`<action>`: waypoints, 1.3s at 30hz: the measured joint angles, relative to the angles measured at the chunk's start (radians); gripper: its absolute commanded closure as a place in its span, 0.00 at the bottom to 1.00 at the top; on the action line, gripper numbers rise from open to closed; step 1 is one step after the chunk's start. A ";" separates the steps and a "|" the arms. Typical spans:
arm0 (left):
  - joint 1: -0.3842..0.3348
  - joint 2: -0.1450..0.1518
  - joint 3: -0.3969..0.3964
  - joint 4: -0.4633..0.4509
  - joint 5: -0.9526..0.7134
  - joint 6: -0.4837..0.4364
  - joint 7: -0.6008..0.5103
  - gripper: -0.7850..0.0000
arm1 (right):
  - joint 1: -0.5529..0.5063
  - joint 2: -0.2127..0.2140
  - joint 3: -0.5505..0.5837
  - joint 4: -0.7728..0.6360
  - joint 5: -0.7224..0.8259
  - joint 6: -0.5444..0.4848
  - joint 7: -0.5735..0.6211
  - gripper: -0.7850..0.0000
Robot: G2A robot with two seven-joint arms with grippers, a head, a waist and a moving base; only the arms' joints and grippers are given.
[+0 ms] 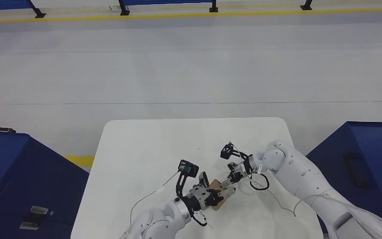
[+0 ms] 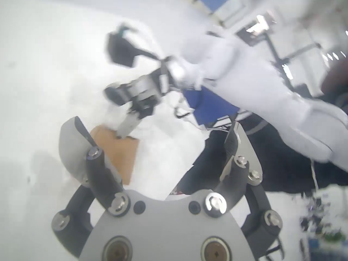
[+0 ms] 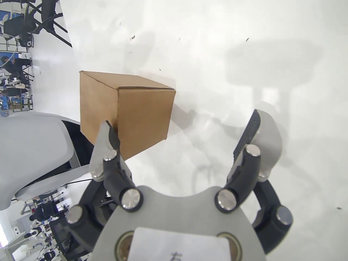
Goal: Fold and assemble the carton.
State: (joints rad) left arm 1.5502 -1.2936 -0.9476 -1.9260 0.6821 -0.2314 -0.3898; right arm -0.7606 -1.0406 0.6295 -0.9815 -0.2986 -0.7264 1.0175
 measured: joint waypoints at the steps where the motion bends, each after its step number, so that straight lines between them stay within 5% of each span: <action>1: -0.004 0.000 0.000 0.004 -0.002 -0.075 -0.002 0.00 | 0.001 0.000 0.001 -0.003 -0.001 0.004 0.002 0.00; 4: -0.007 -0.001 0.001 0.005 -0.004 -0.109 -0.003 0.00 | 0.001 0.003 0.007 -0.013 0.002 0.007 0.007 0.00; 8: -0.007 -0.001 0.001 0.005 -0.003 0.063 -0.003 0.00 | -0.002 0.006 0.013 -0.032 -0.002 0.016 0.012 0.00; 11: -0.016 0.002 0.007 -0.003 0.025 0.053 0.013 0.00 | -0.004 0.008 0.017 -0.042 -0.004 0.021 0.014 0.00; 19: -0.035 0.020 0.090 0.087 0.539 -0.140 0.140 0.00 | -0.003 0.008 0.020 -0.048 -0.006 0.028 0.019 0.00; 23: -0.037 0.018 0.116 0.151 0.727 -0.046 0.199 0.00 | 0.003 0.006 0.019 -0.042 -0.001 0.030 0.027 0.00; 28: -0.045 0.006 0.137 0.228 0.737 0.061 0.254 0.00 | 0.008 0.003 0.018 -0.034 0.004 0.029 0.029 0.00; 39: -0.044 -0.001 0.144 0.341 0.719 0.081 0.387 0.00 | 0.015 -0.005 0.010 -0.016 0.008 0.019 0.030 0.00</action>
State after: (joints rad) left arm 1.5062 -1.2948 -0.8035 -1.5846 1.4013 -0.1500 -0.0029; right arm -0.7452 -1.0460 0.6391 -0.9978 -0.2908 -0.7073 1.0472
